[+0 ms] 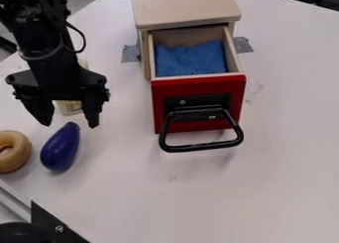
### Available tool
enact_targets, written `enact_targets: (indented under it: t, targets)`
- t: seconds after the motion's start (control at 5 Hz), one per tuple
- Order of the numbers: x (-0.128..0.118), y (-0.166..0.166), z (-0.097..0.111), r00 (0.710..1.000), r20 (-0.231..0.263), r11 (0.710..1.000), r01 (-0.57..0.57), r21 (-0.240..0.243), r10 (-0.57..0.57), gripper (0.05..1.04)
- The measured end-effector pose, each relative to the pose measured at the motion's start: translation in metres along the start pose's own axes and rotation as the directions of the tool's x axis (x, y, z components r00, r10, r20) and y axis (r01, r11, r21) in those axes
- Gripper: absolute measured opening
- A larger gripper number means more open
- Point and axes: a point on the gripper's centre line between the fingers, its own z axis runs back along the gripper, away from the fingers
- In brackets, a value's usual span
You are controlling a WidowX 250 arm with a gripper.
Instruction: Close the drawer
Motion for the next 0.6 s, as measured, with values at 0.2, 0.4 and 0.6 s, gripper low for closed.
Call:
enact_targets:
  t: [0.2,0.4,0.6]
  targets:
    - [-0.003,0.0,-0.003,1.0,-0.015,1.0,0.0,0.0,0.0,0.995]
    - [-0.01,-0.017,0.012,0.991,0.072,0.994,0.111,-0.004,-0.11,0.995]
    - [-0.014,-0.041,0.014,0.966,0.126,0.974,0.227,0.021,-0.227,0.995]
